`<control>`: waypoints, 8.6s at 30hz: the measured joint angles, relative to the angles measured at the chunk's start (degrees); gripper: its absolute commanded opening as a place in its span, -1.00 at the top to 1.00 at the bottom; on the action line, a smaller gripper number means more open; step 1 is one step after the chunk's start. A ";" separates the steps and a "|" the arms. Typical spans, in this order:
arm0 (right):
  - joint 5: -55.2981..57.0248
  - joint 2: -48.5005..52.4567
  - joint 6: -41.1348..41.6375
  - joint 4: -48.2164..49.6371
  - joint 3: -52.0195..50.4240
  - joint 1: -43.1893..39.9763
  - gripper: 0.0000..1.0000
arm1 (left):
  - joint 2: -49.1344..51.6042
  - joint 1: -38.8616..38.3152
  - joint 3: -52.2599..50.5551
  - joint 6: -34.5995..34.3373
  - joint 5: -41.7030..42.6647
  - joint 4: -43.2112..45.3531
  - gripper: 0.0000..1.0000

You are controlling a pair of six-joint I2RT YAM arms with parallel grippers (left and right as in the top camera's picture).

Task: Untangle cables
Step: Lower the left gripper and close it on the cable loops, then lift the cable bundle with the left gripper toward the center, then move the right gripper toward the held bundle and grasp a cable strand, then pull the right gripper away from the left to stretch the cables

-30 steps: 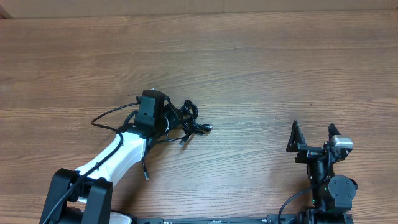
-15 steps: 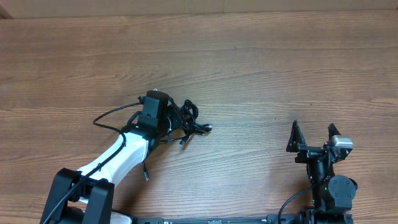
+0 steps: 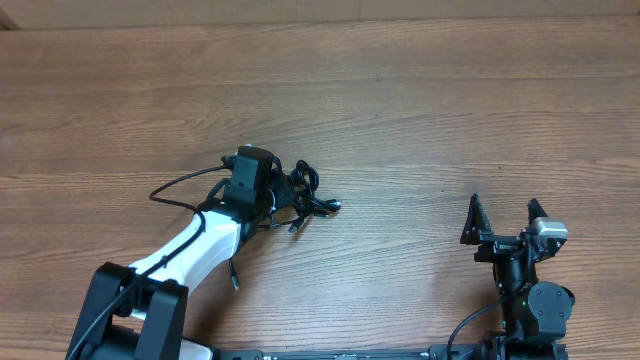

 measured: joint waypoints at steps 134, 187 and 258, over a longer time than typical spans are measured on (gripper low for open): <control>-80.02 49.37 11.78 19.30 30.77 0.20 -0.77 | -16.87 5.84 0.46 -2.54 67.89 76.96 0.91; -78.03 56.06 11.61 24.44 30.86 13.57 0.73 | -16.81 1.18 0.46 -4.50 68.24 78.68 0.91; -34.69 56.28 44.44 2.05 30.88 14.75 0.93 | -16.81 9.90 0.61 0.09 48.41 28.26 0.92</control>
